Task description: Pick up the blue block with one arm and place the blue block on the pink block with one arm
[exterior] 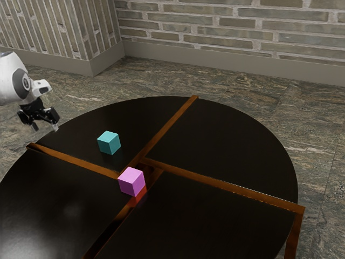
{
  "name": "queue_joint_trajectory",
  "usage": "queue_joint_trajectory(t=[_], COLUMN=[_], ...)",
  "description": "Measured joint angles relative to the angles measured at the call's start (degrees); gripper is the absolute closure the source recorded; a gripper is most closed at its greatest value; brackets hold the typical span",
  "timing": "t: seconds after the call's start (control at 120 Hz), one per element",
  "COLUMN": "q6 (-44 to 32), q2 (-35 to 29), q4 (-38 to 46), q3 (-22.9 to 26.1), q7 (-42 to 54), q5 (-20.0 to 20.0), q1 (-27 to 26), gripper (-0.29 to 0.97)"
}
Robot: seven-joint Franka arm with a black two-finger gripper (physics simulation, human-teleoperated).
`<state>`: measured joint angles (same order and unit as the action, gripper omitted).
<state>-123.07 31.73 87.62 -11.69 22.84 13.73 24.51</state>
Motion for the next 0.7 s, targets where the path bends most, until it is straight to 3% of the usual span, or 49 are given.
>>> queue_joint_trajectory(t=[0.217,0.408,0.7], q6=[0.41,3.84,3.33], q2=[-0.58,-8.57,-9.25], q4=[-2.25,7.38,12.19], q3=[3.36,3.75,4.07], q7=[1.89,1.50,0.57], q5=[-0.20,-0.71,-1.88], q1=[-0.70,-4.76,-6.53], gripper=[0.00,0.00,0.00])
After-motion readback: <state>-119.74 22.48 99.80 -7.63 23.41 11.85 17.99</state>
